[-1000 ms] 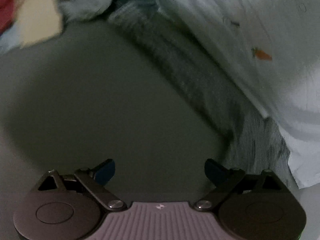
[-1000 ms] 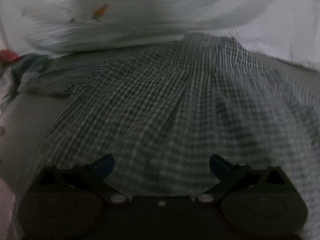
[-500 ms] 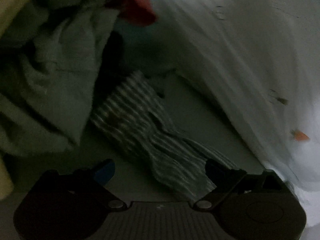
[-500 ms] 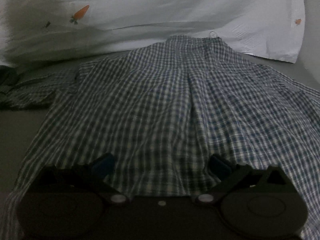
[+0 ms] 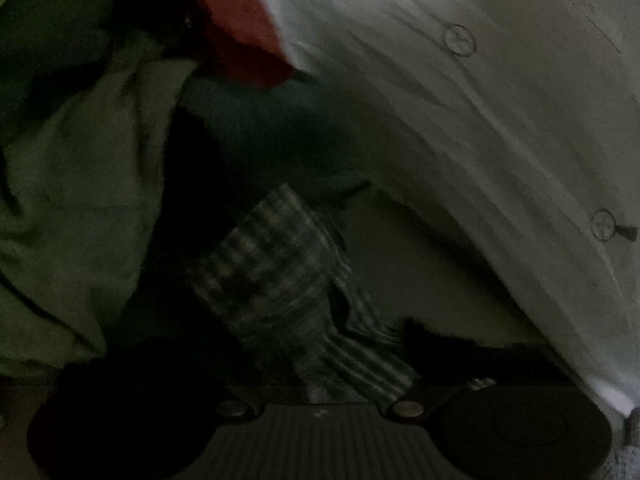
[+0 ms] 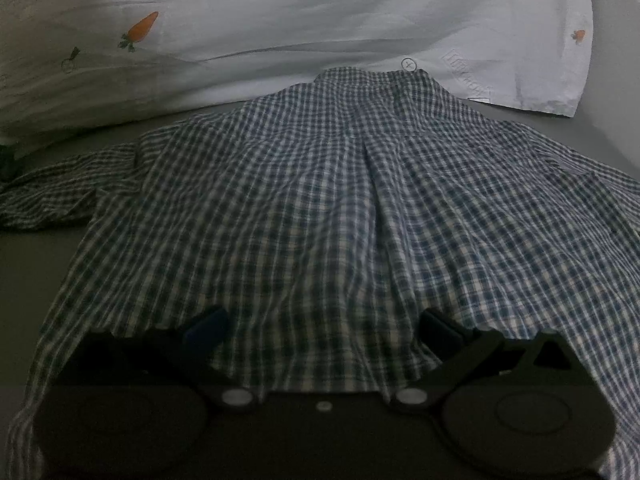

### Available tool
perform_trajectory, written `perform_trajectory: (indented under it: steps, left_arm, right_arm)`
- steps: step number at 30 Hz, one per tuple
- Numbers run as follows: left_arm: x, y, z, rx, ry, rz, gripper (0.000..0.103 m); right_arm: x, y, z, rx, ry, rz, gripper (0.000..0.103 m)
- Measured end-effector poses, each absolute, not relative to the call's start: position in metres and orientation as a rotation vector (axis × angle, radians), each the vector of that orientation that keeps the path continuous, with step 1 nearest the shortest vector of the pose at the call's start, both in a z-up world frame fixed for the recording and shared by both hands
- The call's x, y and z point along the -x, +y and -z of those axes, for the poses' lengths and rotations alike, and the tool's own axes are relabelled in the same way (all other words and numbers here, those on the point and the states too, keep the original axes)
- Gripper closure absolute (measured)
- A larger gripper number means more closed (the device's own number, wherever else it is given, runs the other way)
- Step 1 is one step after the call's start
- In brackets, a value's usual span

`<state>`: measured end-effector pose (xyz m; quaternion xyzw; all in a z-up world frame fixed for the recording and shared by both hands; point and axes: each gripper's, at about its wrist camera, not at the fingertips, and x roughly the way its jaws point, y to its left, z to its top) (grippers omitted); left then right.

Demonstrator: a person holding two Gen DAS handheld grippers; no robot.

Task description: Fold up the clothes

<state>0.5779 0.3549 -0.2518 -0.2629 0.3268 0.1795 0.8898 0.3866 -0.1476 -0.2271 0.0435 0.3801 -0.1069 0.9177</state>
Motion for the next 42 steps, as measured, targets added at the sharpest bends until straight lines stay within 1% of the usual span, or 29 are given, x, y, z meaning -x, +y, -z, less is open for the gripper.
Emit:
perform_trajectory:
  steps: [1,2,3,4,5,7,10,12,13,14,15,16,17,18,19,21,22,24,29,30,31,32,33,34,35,38,39,40,42]
  left_arm:
    - [-0.582,0.350,0.247,0.551,0.691,-0.299,0.071]
    - [-0.587,0.345,0.243,0.556,0.704,-0.224,0.089]
    - [-0.589,0.334,0.233,0.516,0.697,-0.167,0.092]
    - [-0.592,0.316,0.219,0.442,0.676,-0.106,0.093]
    - [-0.591,0.296,0.203,0.379,0.648,-0.035,0.097]
    - [-0.584,0.250,0.169,0.329,0.591,0.139,0.097]
    - [-0.563,0.164,0.130,0.325,0.542,0.448,0.097]
    - [-0.546,0.101,0.112,0.315,0.527,0.654,0.094]
    - [-0.535,0.067,0.107,0.307,0.531,0.757,0.083]
    - [-0.529,0.041,0.110,0.277,0.546,0.816,0.060]
    - [-0.523,0.014,0.113,0.245,0.562,0.872,0.047]
    - [-0.517,-0.003,0.119,0.232,0.605,0.886,0.028]
    - [-0.512,-0.019,0.126,0.220,0.650,0.898,0.025]
    - [-0.506,-0.036,0.132,0.208,0.696,0.909,0.025]
    - [-0.503,-0.035,0.138,0.236,0.729,0.912,0.025]
    - [-0.495,-0.031,0.150,0.296,0.794,0.917,0.021]
    - [-0.489,-0.022,0.154,0.316,0.812,0.887,0.016]
    - [-0.477,-0.004,0.161,0.354,0.846,0.824,0.015]
    - [-0.441,0.055,0.193,0.292,0.957,0.524,0.015]
    - [-0.432,0.064,0.197,0.269,0.977,0.473,0.015]
    - [-0.421,0.070,0.200,0.251,1.001,0.419,0.015]
    - [-0.411,0.076,0.203,0.233,1.025,0.363,0.015]
    - [-0.400,0.083,0.206,0.215,1.048,0.308,0.015]
    - [-0.383,0.085,0.208,0.216,1.063,0.268,0.015]
    - [-0.367,0.088,0.209,0.218,1.077,0.229,0.015]
    - [-0.316,0.090,0.221,0.201,1.126,0.094,0.015]
    - [-0.308,0.085,0.225,0.192,1.137,0.056,0.015]
    - [-0.298,0.085,0.229,0.186,1.149,0.009,0.015]
    - [-0.285,0.081,0.235,0.186,1.151,-0.068,0.016]
  right_arm:
    - [-0.387,-0.148,0.227,-0.089,0.786,0.219,0.000]
    - [-0.388,-0.148,0.226,-0.089,0.790,0.217,0.000]
    - [-0.389,-0.148,0.225,-0.089,0.795,0.213,0.000]
    - [-0.389,-0.148,0.225,-0.090,0.800,0.208,0.000]
    - [-0.390,-0.149,0.225,-0.092,0.802,0.204,0.000]
    - [-0.389,-0.150,0.225,-0.091,0.806,0.194,0.000]
    - [-0.390,-0.152,0.223,-0.091,0.828,0.180,0.000]
    - [-0.389,-0.154,0.220,-0.100,0.860,0.177,0.002]
    - [-0.387,-0.155,0.219,-0.104,0.872,0.183,0.005]
    - [-0.385,-0.156,0.217,-0.105,0.881,0.189,0.006]
    - [-0.382,-0.157,0.216,-0.104,0.890,0.195,0.008]
    - [-0.378,-0.158,0.214,-0.094,0.898,0.203,0.008]
    - [-0.372,-0.159,0.212,-0.080,0.901,0.213,0.008]
    - [-0.366,-0.160,0.210,-0.066,0.903,0.224,0.008]
    - [-0.361,-0.161,0.207,-0.052,0.905,0.234,0.008]
    - [-0.348,-0.169,0.203,-0.081,0.904,0.252,0.008]
    - [-0.342,-0.175,0.201,-0.117,0.899,0.266,0.008]
    - [-0.332,-0.190,0.198,-0.228,0.881,0.293,0.008]
    - [-0.324,-0.236,0.195,-0.529,0.811,0.314,0.013]
    - [-0.328,-0.245,0.195,-0.565,0.799,0.305,0.019]
    - [-0.332,-0.253,0.195,-0.585,0.790,0.295,0.027]
    - [-0.340,-0.262,0.196,-0.603,0.785,0.284,0.031]
    - [-0.350,-0.271,0.196,-0.609,0.783,0.277,0.039]
    - [-0.361,-0.280,0.195,-0.612,0.781,0.271,0.044]
    - [-0.374,-0.289,0.195,-0.592,0.776,0.269,0.046]
    - [-0.408,-0.302,0.194,-0.436,0.772,0.244,0.046]
    - [-0.418,-0.307,0.196,-0.417,0.773,0.235,0.044]
    - [-0.428,-0.313,0.198,-0.404,0.774,0.226,0.040]
    - [-0.444,-0.327,0.206,-0.450,0.806,0.196,0.038]
